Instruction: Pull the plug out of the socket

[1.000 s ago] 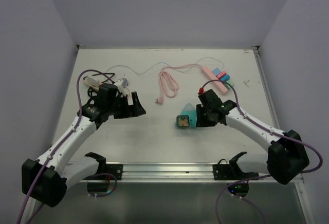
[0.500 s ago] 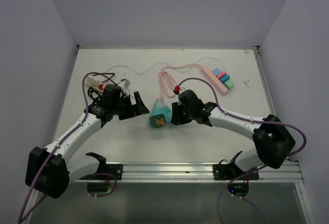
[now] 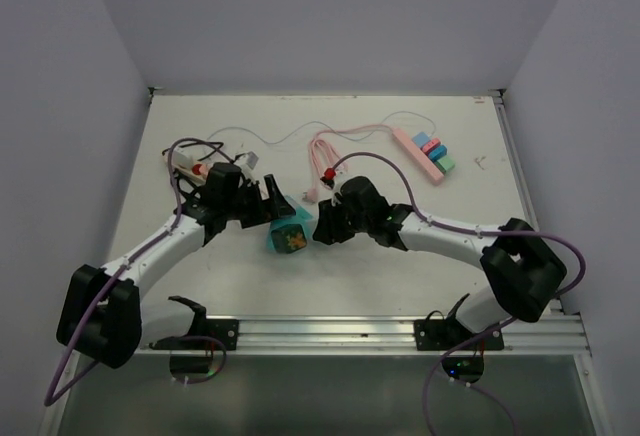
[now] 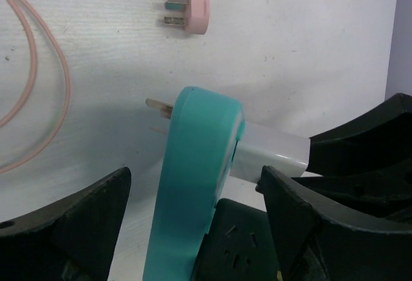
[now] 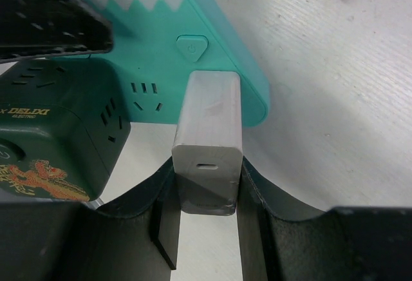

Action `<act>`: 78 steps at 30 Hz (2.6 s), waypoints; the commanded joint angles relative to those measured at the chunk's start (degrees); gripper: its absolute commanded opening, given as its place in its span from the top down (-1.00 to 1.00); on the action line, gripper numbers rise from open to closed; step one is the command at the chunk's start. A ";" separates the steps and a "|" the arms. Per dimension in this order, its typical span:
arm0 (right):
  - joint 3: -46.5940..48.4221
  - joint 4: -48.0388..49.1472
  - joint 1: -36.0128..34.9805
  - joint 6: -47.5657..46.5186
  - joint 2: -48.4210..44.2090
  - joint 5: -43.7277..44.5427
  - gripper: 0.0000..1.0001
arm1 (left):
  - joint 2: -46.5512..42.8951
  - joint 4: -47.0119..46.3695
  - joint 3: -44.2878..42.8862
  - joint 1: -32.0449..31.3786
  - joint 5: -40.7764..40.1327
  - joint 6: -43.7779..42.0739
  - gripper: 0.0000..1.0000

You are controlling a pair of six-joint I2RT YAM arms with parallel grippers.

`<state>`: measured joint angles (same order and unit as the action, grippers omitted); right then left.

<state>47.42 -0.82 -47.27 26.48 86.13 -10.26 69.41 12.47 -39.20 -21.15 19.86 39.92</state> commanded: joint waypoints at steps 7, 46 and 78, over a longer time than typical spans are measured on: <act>2.33 11.19 -1.34 -0.20 -0.52 -4.15 1.00 | 1.26 -7.20 2.64 -0.30 0.45 0.77 -0.16; -8.47 -4.03 15.08 0.31 -24.35 -5.98 1.00 | -8.05 6.60 -13.45 3.30 -24.70 -11.80 1.00; 3.90 -10.78 25.31 -5.29 -12.63 -11.62 -0.98 | -15.62 5.91 -10.81 3.13 -10.19 -15.58 1.00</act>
<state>47.42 -5.15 -17.41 27.75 78.04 -21.63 53.43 23.33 -47.22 -18.02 7.55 24.43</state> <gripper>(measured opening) 0.987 0.387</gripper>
